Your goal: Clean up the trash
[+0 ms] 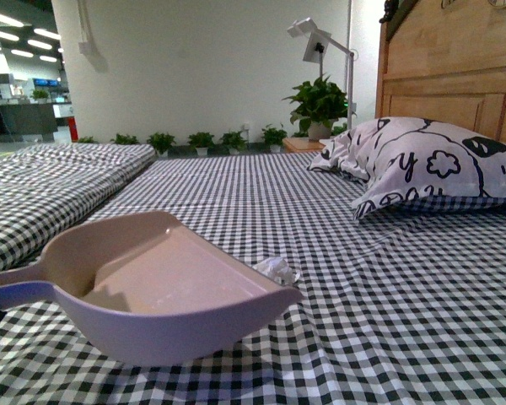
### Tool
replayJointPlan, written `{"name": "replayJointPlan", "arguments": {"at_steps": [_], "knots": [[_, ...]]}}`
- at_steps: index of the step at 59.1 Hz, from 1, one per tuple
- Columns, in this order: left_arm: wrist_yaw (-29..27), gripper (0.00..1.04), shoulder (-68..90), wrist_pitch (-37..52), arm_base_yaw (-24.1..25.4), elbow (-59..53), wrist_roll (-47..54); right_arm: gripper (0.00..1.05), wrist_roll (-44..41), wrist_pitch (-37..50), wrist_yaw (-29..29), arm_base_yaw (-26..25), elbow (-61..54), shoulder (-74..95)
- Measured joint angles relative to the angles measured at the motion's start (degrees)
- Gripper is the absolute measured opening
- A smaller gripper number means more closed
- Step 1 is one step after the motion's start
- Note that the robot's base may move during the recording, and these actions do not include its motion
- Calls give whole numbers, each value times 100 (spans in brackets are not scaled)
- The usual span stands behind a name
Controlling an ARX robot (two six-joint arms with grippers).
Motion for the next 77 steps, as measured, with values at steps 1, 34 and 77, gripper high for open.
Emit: {"name": "replayJointPlan", "arguments": {"at_steps": [1, 34, 77], "knots": [[-13, 29, 28, -24, -7, 7, 28, 20, 0, 0, 0, 0, 0, -2], [-63, 29, 861, 28, 184, 101, 474, 20, 0, 0, 0, 0, 0, 0], [-319, 29, 1220, 560, 63, 28, 883, 20, 0, 0, 0, 0, 0, 0]]}}
